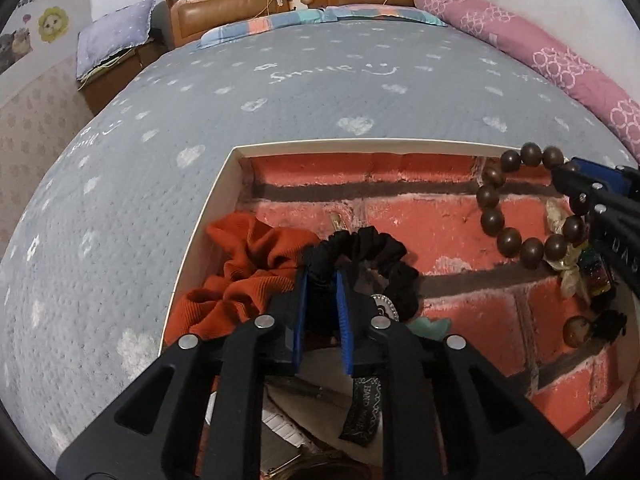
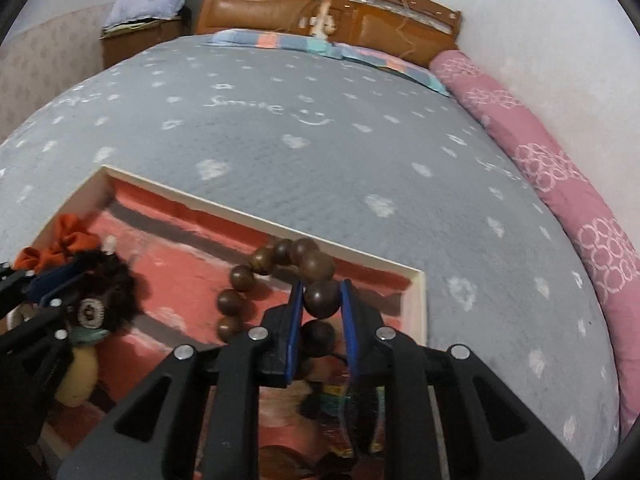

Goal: Organize jewelry
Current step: 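Lower both held items into the tray and open both tools, then move both open tools toward the braided bracelet and black claw clip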

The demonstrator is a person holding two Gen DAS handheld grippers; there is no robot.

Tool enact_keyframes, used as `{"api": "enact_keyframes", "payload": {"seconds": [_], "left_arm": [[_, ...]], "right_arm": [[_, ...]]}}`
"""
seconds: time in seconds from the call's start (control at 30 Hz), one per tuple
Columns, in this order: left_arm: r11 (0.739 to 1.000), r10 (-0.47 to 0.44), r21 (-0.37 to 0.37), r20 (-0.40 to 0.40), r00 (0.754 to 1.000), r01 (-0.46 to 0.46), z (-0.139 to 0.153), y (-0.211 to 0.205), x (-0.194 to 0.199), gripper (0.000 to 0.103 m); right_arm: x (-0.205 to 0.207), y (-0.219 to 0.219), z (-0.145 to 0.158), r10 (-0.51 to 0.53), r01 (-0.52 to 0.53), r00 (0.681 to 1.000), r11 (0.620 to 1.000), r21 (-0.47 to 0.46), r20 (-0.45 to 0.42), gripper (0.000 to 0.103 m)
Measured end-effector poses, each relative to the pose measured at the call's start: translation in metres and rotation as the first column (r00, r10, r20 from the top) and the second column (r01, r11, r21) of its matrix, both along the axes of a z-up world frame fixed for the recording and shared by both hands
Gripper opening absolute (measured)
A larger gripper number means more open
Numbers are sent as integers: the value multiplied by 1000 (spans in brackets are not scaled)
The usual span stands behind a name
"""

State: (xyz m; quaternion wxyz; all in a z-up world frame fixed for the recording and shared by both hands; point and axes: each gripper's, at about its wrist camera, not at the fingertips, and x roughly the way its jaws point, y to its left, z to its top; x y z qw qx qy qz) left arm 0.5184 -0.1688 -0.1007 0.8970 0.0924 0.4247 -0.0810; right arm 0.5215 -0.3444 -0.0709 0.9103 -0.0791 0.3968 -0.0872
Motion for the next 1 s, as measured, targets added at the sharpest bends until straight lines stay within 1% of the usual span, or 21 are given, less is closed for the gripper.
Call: {"api": "enact_keyframes", "payload": {"seconds": [0.03, 0.07, 0.1, 0.17, 0.23, 0.27, 0.3, 0.33, 0.47, 0.53, 0.6, 0.67, 0.7, 0.73, 0.77, 0.8, 0.83, 0.9, 0.93, 0.97, 1.0], "left_arm": [[1000, 6, 7, -1, 1000, -6, 0, -1, 1, 19], [1000, 13, 8, -6, 1000, -13, -1, 0, 3, 29], [1000, 14, -5, -13, 1000, -14, 0, 0, 4, 34], [999, -3, -34, -19, 1000, 2, 5, 0, 6, 51], [997, -24, -79, -29, 999, 21, 15, 0, 6, 63], [996, -27, -82, -16, 999, 26, 20, 0, 4, 63], [997, -22, -75, 14, 1000, 23, 28, 0, 0, 65], [997, -20, -80, 24, 1000, 22, 34, 0, -3, 68], [993, -5, -119, 63, 998, 13, 60, 8, -19, 68], [991, 10, -135, 133, 991, 8, 79, 20, -44, 68], [994, 15, -106, 187, 982, 5, 92, 30, -69, 68], [994, 35, -107, 221, 975, -11, 102, 45, -92, 68], [994, 32, -105, 221, 975, -9, 107, 55, -106, 68], [992, 34, -128, 227, 973, -5, 115, 70, -125, 68], [988, 45, -152, 244, 969, -8, 121, 82, -141, 68], [984, 46, -179, 267, 963, 2, 128, 100, -170, 70], [984, 51, -178, 285, 957, 0, 129, 114, -192, 72], [989, 92, -143, 343, 935, -45, 126, 143, -247, 77], [987, 113, -145, 361, 926, -64, 123, 156, -271, 83], [985, 136, -153, 370, 919, -84, 114, 171, -301, 85], [982, 157, -161, 377, 913, -103, 108, 181, -317, 86]], "right_arm": [[1, -3, -2, -11, 11, 1000, 1000, -3, -9, 20], [2, -4, -5, -17, 17, 1000, 1000, -3, -18, 20], [3, -6, -7, -18, 18, 999, 1000, 8, -27, 20], [3, -9, -7, -24, 25, 999, 999, 27, -35, 22], [0, -11, -1, -10, 13, 1000, 997, 78, -29, 26], [-1, -10, 2, -5, 7, 1000, 997, 76, -24, 30], [-4, -8, 7, 4, -3, 1000, 998, 68, -18, 43], [-7, -8, 12, 6, -5, 1000, 998, 69, -8, 52], [-31, -13, 40, -16, 12, 999, 995, 95, 45, 52], [-56, -17, 58, -16, 6, 996, 994, 113, 93, 52], [-78, -19, 70, -8, -6, 992, 994, 112, 127, 52], [-110, -21, 83, 3, -21, 986, 994, 109, 166, 54], [-126, -23, 89, 10, -32, 983, 993, 118, 181, 58], [-143, -25, 93, 10, -34, 981, 992, 120, 193, 60], [-172, -28, 99, 21, -51, 974, 990, 128, 224, 63], [-197, -29, 103, 35, -71, 966, 989, 131, 256, 72], [-229, -30, 104, 53, -88, 956, 990, 109, 288, 78], [-275, -34, 104, 56, -93, 938, 991, 92, 342, 84], [-307, -37, 100, 70, -113, 928, 989, 97, 365, 90], [-327, -40, 97, 68, -115, 924, 988, 104, 376, 91], [-352, -41, 91, 55, -105, 922, 988, 112, 383, 91]]}}
